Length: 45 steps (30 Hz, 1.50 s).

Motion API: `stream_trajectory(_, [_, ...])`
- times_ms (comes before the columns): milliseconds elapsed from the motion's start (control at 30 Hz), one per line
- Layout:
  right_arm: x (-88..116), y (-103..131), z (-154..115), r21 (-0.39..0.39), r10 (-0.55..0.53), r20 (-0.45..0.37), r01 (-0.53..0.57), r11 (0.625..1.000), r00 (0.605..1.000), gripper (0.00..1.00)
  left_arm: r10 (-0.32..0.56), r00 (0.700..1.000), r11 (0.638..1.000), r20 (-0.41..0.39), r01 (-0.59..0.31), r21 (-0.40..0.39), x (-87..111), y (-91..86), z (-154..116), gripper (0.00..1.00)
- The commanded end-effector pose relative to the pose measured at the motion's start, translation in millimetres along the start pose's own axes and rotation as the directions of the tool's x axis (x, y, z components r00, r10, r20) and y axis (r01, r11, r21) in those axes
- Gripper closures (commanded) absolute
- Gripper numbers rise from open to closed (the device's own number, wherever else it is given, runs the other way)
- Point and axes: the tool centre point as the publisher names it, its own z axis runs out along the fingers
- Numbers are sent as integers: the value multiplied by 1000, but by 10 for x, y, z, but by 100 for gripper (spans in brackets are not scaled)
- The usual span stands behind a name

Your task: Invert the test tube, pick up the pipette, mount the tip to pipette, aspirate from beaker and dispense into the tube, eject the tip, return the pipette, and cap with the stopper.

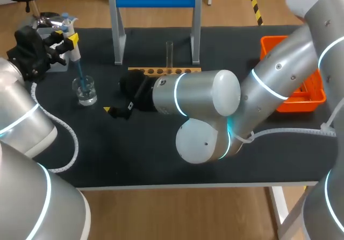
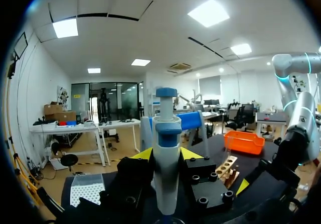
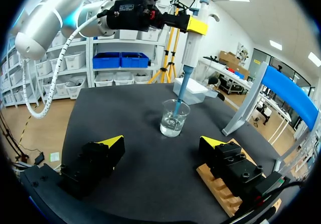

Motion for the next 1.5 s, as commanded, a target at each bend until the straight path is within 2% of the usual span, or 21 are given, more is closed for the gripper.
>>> stream_trajectory(33, [3, -19, 13, -6, 1, -1, -1, 1000, 1000, 0, 1, 1000, 1000, 7, -1, 3, 12, 8, 12, 100])
stream_trajectory(733, [3, -19, 13, -6, 1, -1, -1, 1000, 1000, 0, 1, 1000, 1000, 7, -1, 3, 12, 8, 12, 100])
stream_trajectory(1500, [3, -19, 13, -6, 1, -1, -1, 1000, 1000, 0, 38, 999, 999, -31, -36, 39, 121, -5, -73, 100])
